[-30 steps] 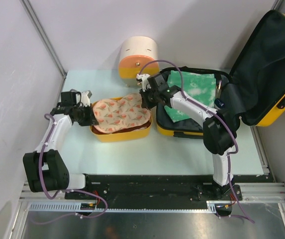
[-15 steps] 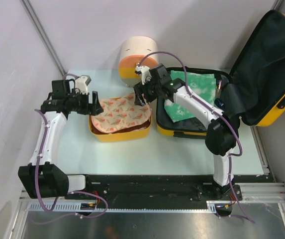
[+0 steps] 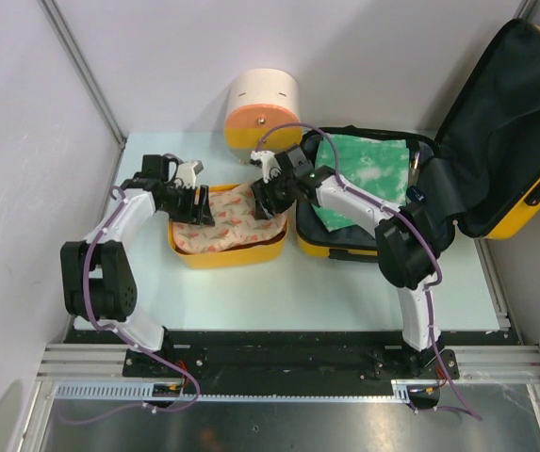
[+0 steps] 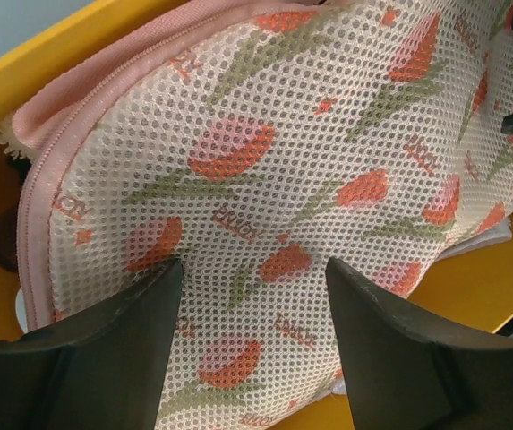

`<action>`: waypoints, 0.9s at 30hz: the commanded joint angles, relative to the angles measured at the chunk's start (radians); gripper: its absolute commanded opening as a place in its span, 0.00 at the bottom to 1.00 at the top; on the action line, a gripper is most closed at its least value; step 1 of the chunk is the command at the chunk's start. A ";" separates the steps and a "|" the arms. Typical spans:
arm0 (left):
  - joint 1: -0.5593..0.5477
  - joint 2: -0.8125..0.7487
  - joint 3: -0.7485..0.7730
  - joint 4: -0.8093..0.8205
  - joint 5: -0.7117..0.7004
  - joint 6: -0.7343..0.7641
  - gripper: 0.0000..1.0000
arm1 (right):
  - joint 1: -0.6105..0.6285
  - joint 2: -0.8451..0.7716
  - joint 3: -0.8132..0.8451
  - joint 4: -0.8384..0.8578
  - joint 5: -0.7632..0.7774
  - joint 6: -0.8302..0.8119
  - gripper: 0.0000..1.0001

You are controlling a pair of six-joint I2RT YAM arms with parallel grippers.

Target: Open, take out, and arrange the luggage

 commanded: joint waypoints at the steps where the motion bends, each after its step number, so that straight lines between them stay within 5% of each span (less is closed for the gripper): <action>1: -0.006 0.001 -0.028 0.005 -0.011 0.037 0.71 | -0.004 0.002 -0.076 -0.062 -0.053 0.016 0.59; 10: -0.056 -0.160 0.140 0.004 0.000 -0.004 0.87 | -0.137 -0.217 -0.025 -0.008 -0.132 0.044 0.64; 19: -0.078 -0.183 0.297 0.007 -0.235 -0.103 0.91 | -0.240 -0.391 -0.280 0.016 0.224 -0.100 0.64; 27: -0.076 -0.156 0.383 0.013 -0.407 -0.165 1.00 | -0.217 -0.353 -0.426 0.107 0.249 -0.163 0.62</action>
